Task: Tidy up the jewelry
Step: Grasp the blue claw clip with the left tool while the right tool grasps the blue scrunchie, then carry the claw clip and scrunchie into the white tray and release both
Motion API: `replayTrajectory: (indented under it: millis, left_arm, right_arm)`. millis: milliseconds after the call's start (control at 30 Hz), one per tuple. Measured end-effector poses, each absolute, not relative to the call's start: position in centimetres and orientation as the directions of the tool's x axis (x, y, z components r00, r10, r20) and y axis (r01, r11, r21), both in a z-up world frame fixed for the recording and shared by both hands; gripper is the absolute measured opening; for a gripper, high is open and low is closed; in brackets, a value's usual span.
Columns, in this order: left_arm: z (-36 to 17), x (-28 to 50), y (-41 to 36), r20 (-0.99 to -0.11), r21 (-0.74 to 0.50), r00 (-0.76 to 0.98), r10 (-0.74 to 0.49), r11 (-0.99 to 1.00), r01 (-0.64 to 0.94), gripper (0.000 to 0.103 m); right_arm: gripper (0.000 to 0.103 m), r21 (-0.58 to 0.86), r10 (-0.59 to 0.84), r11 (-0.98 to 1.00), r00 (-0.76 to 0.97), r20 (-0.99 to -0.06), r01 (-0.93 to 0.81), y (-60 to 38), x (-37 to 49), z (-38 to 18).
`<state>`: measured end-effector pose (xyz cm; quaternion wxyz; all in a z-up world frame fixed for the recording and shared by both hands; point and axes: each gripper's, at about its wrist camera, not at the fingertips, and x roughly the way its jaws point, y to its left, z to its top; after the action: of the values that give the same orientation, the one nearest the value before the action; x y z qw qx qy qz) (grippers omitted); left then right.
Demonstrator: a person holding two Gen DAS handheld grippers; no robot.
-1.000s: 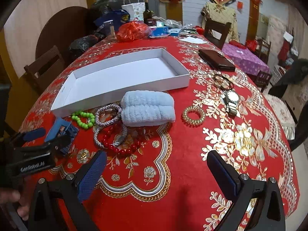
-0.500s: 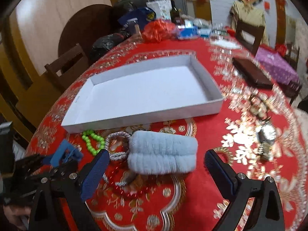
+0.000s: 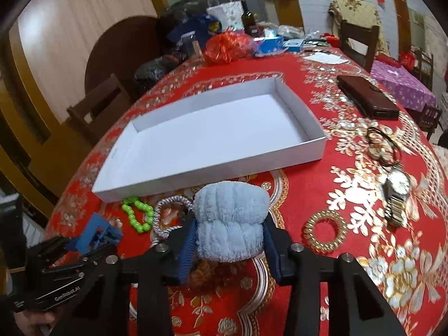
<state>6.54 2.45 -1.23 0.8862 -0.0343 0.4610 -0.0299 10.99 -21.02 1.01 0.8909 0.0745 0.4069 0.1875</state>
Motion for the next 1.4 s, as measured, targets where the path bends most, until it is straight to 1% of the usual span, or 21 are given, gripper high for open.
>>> replayTrajectory:
  millis: [233, 400, 533, 700, 833, 933, 1167, 1400]
  left_arm:
    - [0.5, 4.5, 2.0, -0.794, -0.119, 0.594, -0.129, 0.991, 0.056, 0.047]
    - [1.5, 2.8, 0.7, -0.782, -0.109, 0.606, -0.147, 0.989, 0.100, 0.047]
    - [1.6, 2.1, 0.3, -0.781, -0.091, 0.609, -0.137, 0.990, 0.106, 0.047]
    - [1.8, 1.9, 0.7, -0.780, -0.082, 0.617, -0.108, 0.994, 0.071, 0.047]
    - [2.1, 1.6, 1.1, -0.781, -0.090, 0.615, -0.104, 0.994, 0.054, 0.047]
    - [2.1, 1.4, 1.3, -0.783, -0.072, 0.617, -0.078, 0.997, 0.035, 0.047]
    - [1.9, 1.3, 1.4, -0.787, -0.070, 0.612, -0.074, 0.997, 0.030, 0.047]
    - [1.5, 1.9, 0.9, -0.798, -0.052, 0.599, -0.061, 0.998, 0.032, 0.047]
  right_arm:
    - [0.041, 0.322, 0.361, 0.928, 0.668, -0.650, -0.187, -23.0, 6.4, 2.7]
    - [0.041, 0.299, 0.371, 0.927, 0.647, -0.666, -0.224, -21.1, 4.6, 2.5]
    - [0.041, 0.276, 0.389, 0.921, 0.615, -0.686, -0.275, -19.1, 4.1, 2.1]
    - [0.041, 0.256, 0.389, 0.920, 0.611, -0.690, -0.296, -17.8, 3.8, 2.4]
    - [0.042, 0.236, 0.364, 0.930, 0.613, -0.701, -0.283, -17.3, 3.8, 2.3]
    - [0.042, 0.252, 0.361, 0.932, 0.615, -0.701, -0.259, -17.7, 4.1, 2.2]
    - [0.042, 0.242, 0.370, 0.928, 0.615, -0.696, -0.284, -17.2, 4.0, 2.3]
    - [0.042, 0.231, 0.339, 0.940, 0.620, -0.708, -0.249, -17.8, 4.3, 2.1]
